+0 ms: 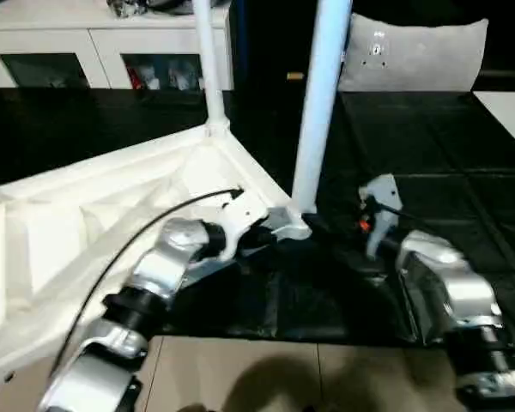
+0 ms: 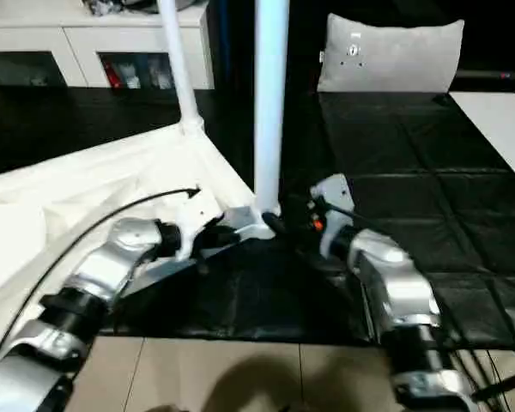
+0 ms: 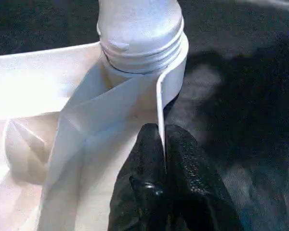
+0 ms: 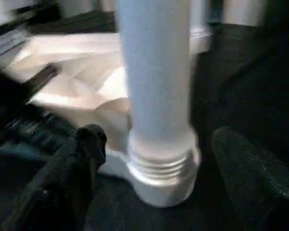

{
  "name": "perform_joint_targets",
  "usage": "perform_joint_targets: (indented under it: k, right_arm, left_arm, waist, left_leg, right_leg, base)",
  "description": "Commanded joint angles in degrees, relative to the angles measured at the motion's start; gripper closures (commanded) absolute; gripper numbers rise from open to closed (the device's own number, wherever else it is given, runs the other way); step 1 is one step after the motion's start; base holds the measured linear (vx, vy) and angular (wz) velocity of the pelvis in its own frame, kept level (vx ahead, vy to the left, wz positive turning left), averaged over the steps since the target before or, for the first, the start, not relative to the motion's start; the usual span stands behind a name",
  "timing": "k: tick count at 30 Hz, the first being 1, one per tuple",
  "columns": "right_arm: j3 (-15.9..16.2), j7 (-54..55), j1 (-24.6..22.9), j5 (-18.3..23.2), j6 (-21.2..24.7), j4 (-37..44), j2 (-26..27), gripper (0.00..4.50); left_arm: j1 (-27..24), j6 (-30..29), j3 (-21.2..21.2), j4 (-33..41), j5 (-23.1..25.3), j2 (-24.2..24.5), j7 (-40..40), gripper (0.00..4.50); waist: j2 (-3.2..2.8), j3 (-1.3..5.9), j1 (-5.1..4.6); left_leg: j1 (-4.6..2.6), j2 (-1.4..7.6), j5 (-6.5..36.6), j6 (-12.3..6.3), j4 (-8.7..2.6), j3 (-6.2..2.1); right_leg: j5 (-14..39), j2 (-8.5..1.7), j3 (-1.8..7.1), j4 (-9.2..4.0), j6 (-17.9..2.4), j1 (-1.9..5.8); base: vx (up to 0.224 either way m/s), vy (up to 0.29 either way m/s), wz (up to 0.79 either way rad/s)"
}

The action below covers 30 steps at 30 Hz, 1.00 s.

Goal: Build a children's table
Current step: Rotate leg to tighten

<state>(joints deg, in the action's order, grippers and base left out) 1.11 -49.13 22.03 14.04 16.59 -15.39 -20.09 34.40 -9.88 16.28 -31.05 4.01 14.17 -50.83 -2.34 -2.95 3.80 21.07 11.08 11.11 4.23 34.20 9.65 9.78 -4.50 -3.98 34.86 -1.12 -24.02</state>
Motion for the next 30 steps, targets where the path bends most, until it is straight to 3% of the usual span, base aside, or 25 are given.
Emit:
perform_joint_targets:
  k: [1, 4, 8, 11, 15, 16, 20, 30]
  right_arm:
    - [1.69, -5.89, -0.26, 1.24, -0.34, 1.94, -2.50, 0.33]
    - [4.59, -13.25, -0.34, 1.02, -1.70, 2.50, -6.22, 0.26]
    - [6.11, -18.14, -0.41, 1.73, -2.72, 2.73, -7.66, 0.26]
    - [6.97, -22.63, -0.15, 3.12, -1.67, 2.50, -8.08, 0.61]
    - [7.82, -24.93, 0.05, 4.03, -0.44, 2.54, -8.50, 1.03]
    - [8.26, -26.11, 0.20, 4.45, 0.03, 2.51, -8.69, 1.08]
    - [9.24, -28.45, 0.41, 5.31, 1.36, 2.69, -9.06, 1.38]
    - [9.61, -29.18, 1.17, 5.21, 1.84, 1.90, -8.47, 2.22]
  left_arm:
    - [0.51, 4.64, 1.63, 2.73, -1.56, 1.70, -6.45, 4.50]
    - [-0.23, 7.02, 3.62, 3.74, -2.77, 4.69, -14.59, 4.50]
    - [-0.60, 8.74, 4.95, 4.57, -3.49, 6.88, -19.91, 4.50]
    - [-1.14, 8.93, 6.13, 6.04, -4.29, 8.91, -25.09, 4.50]
    - [-1.19, 9.05, 6.66, 6.55, -4.85, 9.72, -26.95, 4.50]
    - [-1.20, 9.20, 6.73, 6.70, -5.04, 9.96, -27.79, 4.50]
    - [-1.28, 9.25, 6.66, 7.11, -5.35, 10.25, -28.79, 4.50]
    - [-1.47, 8.84, 6.44, 7.38, -5.47, 10.39, -29.07, 4.50]
  waist:
    - [0.90, 4.03, 0.65]
    - [0.88, 4.02, 1.24]
    - [0.80, 3.97, 2.34]
    - [0.88, 4.11, 2.90]
    - [0.94, 4.05, 2.95]
    - [1.19, 4.02, 2.92]
    - [1.11, 3.97, 3.07]
    - [1.19, 4.10, 3.24]
  left_leg:
    - [0.11, 1.27, 7.48, -5.33, -3.39, -0.17]
    - [0.04, 1.52, 7.53, -5.34, -3.39, -0.11]
    - [-0.31, 1.83, 8.15, -4.95, -3.43, 0.06]
    - [-0.34, 2.00, 7.68, -4.72, -3.43, 0.00]
    - [-0.27, 1.85, 7.93, -4.67, -3.45, 0.01]
    - [-0.17, 1.80, 8.01, -4.58, -3.45, 0.02]
    - [-0.08, 1.76, 7.93, -4.07, -3.48, -0.03]
    - [-0.11, 1.73, 7.13, -4.01, -3.42, -0.02]
  right_leg:
    - [12.76, -3.24, 2.20, -4.40, -10.89, 4.17]
    - [12.91, -3.31, 2.27, -4.22, -10.95, 3.99]
    - [13.03, -3.34, 2.37, -4.11, -11.51, 3.60]
    - [11.04, -3.36, 2.41, -3.65, -12.30, 3.59]
    - [11.07, -3.41, 2.32, -3.66, -12.63, 3.67]
    - [11.69, -3.45, 2.33, -3.70, -12.33, 3.76]
    - [14.78, -3.55, 2.31, -4.00, -11.02, 3.73]
    - [13.84, -3.49, 2.30, -3.86, -11.00, 3.70]
  base:
    - [0.000, 0.000, 0.00]
    - [0.000, 0.000, 0.00]
    - [0.000, 0.000, 0.00]
    - [0.000, 0.000, 0.00]
    - [0.000, 0.000, 0.00]
    - [0.000, 0.000, 0.00]
    - [0.000, 0.000, 0.00]
    - [0.000, 0.000, 0.00]
